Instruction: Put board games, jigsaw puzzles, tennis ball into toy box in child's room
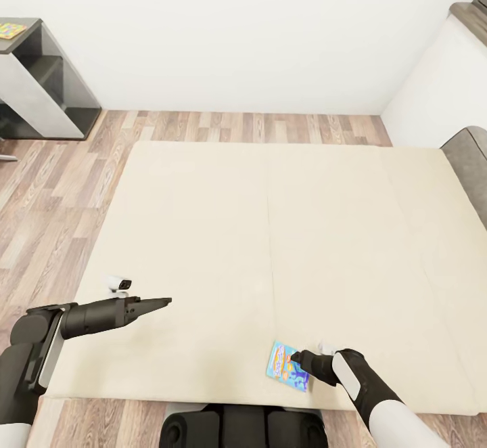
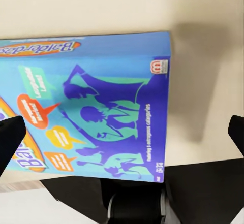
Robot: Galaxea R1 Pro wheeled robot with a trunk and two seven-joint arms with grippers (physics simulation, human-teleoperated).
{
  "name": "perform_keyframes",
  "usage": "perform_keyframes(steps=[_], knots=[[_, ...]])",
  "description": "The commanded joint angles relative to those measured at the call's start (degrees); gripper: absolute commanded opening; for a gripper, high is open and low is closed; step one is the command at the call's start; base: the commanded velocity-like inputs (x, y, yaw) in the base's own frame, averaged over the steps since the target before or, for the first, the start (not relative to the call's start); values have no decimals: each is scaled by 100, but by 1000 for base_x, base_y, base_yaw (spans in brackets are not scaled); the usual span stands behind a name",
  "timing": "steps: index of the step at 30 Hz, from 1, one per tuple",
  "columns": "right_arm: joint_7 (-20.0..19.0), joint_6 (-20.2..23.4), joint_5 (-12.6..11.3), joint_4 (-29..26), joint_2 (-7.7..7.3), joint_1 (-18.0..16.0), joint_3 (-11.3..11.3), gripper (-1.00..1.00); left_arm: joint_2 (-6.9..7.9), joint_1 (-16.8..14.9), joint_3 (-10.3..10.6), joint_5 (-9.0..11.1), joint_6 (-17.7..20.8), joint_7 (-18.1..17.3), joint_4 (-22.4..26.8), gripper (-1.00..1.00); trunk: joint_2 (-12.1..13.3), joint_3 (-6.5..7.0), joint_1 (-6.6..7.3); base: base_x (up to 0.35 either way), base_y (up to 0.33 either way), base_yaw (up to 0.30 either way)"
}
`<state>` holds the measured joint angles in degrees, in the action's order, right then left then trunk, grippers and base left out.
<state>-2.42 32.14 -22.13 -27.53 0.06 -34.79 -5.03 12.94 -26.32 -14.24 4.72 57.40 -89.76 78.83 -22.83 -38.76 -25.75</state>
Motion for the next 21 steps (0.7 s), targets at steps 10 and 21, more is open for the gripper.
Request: perform_keyframes(steps=[10,21], knots=[[-21,36,14,-50,10,-8,-23,100,4,-4,0,-6,60,-24,1,100,-9,-51,-3,0,0,0],[-23,-135,54,-55,73,-18,-10,100,-2,-2,0,-6,58,-24,1,100,-9,-66,-3,0,0,0]])
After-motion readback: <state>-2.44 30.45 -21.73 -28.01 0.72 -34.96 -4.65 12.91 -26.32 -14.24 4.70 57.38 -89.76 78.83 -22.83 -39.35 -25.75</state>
